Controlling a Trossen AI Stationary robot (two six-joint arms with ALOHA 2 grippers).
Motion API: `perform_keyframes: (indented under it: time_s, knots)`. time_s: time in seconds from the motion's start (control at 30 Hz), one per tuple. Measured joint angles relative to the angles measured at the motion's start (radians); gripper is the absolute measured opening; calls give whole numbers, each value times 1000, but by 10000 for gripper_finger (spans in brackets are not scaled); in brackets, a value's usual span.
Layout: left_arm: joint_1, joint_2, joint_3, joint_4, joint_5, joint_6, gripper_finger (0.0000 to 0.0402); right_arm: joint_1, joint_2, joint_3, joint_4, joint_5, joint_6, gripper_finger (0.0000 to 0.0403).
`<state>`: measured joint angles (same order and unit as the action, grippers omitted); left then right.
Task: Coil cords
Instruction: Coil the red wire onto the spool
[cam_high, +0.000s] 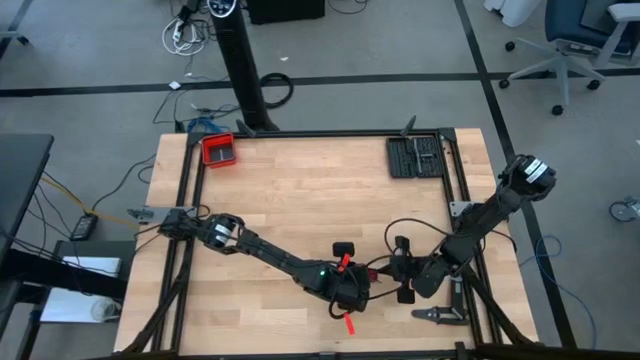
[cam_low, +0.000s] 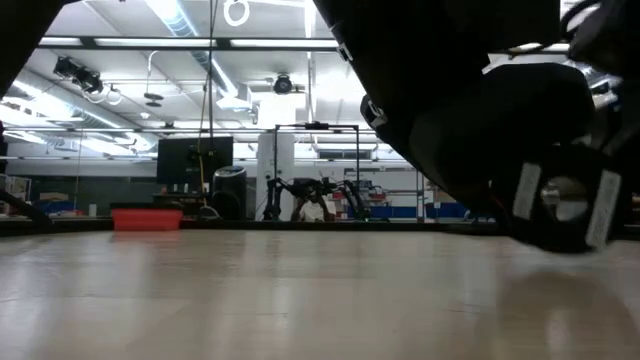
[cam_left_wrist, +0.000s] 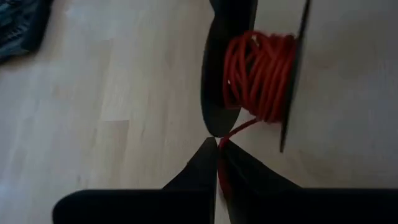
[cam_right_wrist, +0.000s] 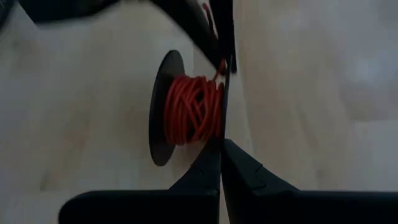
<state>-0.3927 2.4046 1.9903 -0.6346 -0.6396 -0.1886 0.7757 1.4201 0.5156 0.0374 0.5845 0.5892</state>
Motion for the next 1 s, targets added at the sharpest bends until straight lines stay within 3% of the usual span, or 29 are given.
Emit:
perform_keyframes:
  time_s: [0.27, 0.5, 0.83, 1.0]
  knots:
    - [0, 0, 0, -4, 101, -6, 21, -13, 46, 0, -5, -40, 22, 0]
    - [-1, 0, 0, 46, 107, -4, 21, -40, 46, 0, -12, -90, 22, 0]
    - [-1, -5, 32, 57, 110, -25, 21, -50, 51, -1, -44, -82, 48, 0]
    - [-1, -8, 39, 54, 112, -22, 48, -54, 51, -1, -42, -81, 48, 0]
